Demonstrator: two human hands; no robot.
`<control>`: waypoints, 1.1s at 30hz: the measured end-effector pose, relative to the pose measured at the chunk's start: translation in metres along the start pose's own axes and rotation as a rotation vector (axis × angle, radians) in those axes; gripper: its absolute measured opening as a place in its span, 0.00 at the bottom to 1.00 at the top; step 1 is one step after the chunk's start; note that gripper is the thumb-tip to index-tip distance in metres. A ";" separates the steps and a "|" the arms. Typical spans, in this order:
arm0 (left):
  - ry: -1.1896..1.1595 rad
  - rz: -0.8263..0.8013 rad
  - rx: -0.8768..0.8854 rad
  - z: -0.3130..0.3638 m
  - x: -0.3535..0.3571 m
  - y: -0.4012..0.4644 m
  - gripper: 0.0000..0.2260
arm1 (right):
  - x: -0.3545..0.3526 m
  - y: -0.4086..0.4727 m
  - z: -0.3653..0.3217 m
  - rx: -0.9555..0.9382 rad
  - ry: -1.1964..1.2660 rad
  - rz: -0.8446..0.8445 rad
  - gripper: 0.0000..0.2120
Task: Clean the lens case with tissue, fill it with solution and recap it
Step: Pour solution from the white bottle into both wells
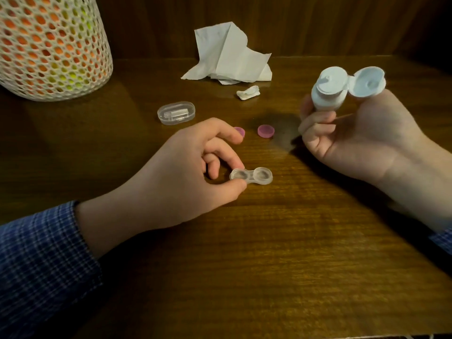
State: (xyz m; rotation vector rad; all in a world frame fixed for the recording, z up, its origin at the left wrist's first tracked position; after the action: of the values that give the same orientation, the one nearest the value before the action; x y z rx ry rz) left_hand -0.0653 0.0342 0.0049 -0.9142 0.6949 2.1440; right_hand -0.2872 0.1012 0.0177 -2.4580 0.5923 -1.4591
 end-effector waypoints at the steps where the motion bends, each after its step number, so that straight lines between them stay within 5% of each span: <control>1: -0.005 0.000 -0.007 0.000 0.000 0.000 0.27 | 0.000 0.000 0.000 0.001 -0.012 0.007 0.13; 12: -0.002 0.005 0.040 -0.002 0.001 -0.001 0.25 | -0.001 0.003 -0.002 0.019 0.016 -0.050 0.13; 16: 0.017 0.001 0.060 -0.002 0.001 -0.002 0.28 | 0.002 0.001 0.002 0.055 -0.021 -0.156 0.26; 20: -0.084 0.191 0.051 0.006 -0.002 0.001 0.31 | 0.005 0.000 0.011 0.101 -0.116 -0.191 0.29; 26: -0.424 0.451 -0.112 0.020 0.002 0.012 0.24 | 0.007 -0.010 0.027 0.227 -0.266 -0.384 0.16; 29: -0.536 0.569 -0.258 0.014 0.000 0.020 0.25 | 0.008 -0.011 0.029 0.143 -0.373 -0.410 0.19; 33: -0.540 0.728 -0.331 0.010 0.003 0.028 0.18 | 0.011 -0.013 0.029 0.044 -0.457 -0.447 0.10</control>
State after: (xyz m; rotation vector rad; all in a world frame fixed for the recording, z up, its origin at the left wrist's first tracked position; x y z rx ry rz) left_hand -0.0915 0.0248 0.0143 -0.1824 0.4280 3.0426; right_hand -0.2540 0.1079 0.0173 -2.8686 -0.0848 -0.9458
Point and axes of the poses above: each hand's wrist, its own y-axis towards the middle knuckle, its own x-axis out of the palm, z = x × y, the point moved 2 cm from there along y, towards the middle knuckle, and after that the axes turned 8 degrees about y, right-handed, at the moved point
